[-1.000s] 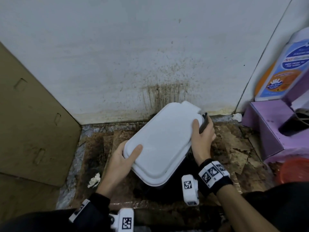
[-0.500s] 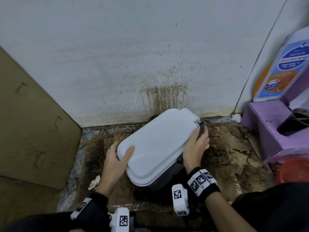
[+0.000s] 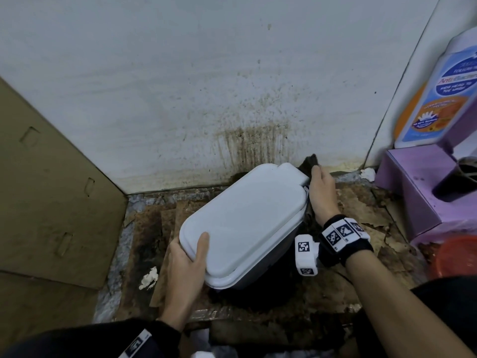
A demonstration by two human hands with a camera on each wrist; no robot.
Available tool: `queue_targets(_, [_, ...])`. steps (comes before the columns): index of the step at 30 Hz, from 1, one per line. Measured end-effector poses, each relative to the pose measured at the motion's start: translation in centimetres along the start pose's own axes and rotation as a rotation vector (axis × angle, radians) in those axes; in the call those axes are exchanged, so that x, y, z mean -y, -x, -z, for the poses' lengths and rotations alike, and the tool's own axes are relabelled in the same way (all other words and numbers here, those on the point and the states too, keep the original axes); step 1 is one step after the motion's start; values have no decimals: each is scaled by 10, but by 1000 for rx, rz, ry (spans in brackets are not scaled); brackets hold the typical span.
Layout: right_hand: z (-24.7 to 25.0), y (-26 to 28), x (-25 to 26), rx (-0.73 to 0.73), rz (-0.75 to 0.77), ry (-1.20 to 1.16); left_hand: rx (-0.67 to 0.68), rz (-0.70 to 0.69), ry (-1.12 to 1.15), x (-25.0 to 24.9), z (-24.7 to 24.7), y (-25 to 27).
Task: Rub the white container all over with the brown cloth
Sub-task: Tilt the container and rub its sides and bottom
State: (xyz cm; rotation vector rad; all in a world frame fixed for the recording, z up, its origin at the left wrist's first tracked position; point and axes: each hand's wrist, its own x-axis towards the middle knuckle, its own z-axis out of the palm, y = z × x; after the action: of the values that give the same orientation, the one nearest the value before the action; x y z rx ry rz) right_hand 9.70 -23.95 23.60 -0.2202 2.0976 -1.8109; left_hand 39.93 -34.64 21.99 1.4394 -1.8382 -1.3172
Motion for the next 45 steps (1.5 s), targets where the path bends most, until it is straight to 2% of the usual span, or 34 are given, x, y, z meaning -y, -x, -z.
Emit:
queue_targets(3, [0, -1, 5, 122, 61, 126, 9, -10, 35, 1, 0, -2])
queue_targets(7, [8, 3, -5, 128, 83, 125, 25, -34, 11, 4, 1, -10])
queue_targets(10, [16, 17, -14, 43, 63, 59, 69, -94, -25, -1, 6, -24])
queue_targets(14, [30, 49, -28, -153, 0, -128, 175, -198, -5, -20, 7, -55])
queue_targets(17, [32, 72, -41, -254, -52, -175, 266, -208, -4, -28, 8, -76])
queue_targets(19, [31, 80, -49, -270, -56, -170, 305, -199, -8, -23, 10, -85])
queue_targets(24, [37, 92, -43, -220, -38, -140, 253, -152, -104, -24, 12, -78])
queue_targets(28, [42, 95, -40, -218, -32, -134, 4, -288, -494, -34, 9, -61])
queue_targets(31, [39, 99, -37, -186, -55, -190, -107, -450, -547, -48, -1, -44])
queue_targets(34, [30, 108, -26, -91, -68, -266, 0, -617, -497, -71, -21, -25])
queue_targets(36, [21, 113, -18, -1, -44, -298, 131, -628, -494, -85, -32, -17])
queue_targets(38, [12, 119, -10, 77, -24, -314, 197, -638, -534, -94, -41, -14])
queue_targets(42, [-6, 130, 8, 182, 12, -323, 193, -684, -588, -103, -42, -13])
queue_targets(45, [-18, 137, 17, 209, 44, -357, 158, -645, -574, -103, -33, -15])
